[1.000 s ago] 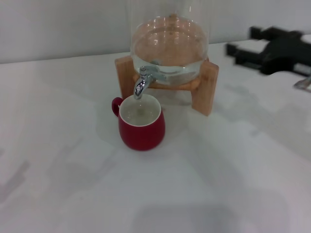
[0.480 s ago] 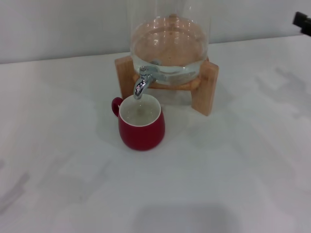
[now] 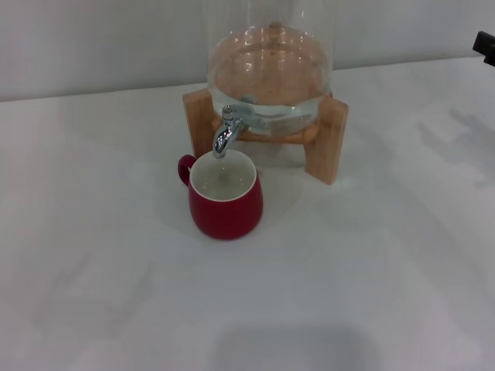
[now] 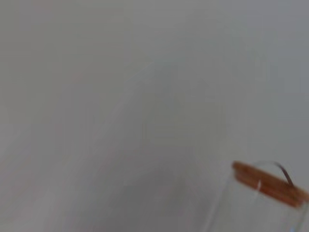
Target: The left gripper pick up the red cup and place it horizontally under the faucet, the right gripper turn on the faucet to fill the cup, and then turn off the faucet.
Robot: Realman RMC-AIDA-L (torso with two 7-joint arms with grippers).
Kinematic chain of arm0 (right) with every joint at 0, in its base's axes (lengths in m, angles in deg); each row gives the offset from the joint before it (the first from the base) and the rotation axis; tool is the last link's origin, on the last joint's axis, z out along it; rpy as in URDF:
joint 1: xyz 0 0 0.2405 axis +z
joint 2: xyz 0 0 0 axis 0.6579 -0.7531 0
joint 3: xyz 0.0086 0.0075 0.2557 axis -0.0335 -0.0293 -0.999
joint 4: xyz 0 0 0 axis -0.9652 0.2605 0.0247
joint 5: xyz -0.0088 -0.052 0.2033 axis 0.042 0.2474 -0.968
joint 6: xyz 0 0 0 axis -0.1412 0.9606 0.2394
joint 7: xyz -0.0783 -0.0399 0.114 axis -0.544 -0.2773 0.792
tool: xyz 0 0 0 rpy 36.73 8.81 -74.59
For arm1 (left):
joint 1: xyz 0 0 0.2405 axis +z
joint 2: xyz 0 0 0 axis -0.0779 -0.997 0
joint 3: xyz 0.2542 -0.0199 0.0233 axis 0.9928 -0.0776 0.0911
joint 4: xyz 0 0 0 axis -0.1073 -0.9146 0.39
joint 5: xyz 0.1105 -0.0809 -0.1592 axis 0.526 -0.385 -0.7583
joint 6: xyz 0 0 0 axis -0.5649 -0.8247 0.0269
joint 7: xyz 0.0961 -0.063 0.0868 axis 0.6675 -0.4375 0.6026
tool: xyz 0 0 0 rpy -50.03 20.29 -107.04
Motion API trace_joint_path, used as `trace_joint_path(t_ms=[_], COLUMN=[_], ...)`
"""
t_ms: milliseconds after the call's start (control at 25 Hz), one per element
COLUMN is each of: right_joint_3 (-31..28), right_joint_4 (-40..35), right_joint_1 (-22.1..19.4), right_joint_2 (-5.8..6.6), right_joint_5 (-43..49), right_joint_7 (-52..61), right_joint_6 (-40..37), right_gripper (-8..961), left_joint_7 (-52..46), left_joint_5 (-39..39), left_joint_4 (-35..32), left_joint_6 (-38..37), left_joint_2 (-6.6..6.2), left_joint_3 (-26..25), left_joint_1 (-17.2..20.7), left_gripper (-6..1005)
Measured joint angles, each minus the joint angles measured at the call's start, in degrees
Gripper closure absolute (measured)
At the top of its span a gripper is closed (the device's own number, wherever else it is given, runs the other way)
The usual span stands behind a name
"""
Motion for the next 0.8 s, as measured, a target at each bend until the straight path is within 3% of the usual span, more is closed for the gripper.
trace_joint_path(t_ms=[240, 800], right_joint_3=[-0.89, -3.15], right_joint_4=[1.99, 4.29], right_joint_1=[0.92, 2.27], right_joint_2=[0.01, 0.10], right_joint_5=[-0.14, -0.32], right_joint_7=[-0.05, -0.06], right_joint_6=[-0.14, 0.35], right_gripper=[205, 203], left_joint_7=[3.33, 5.95], left_joint_5=[-0.82, 5.57], left_joint_4=[5.58, 6.10], left_joint_6=[-0.14, -0.17], left_joint_2=[-0.26, -0.42], left_joint_3=[-3.59, -3.58], left_joint_1=[-2.65, -6.15], left_gripper=[119, 120])
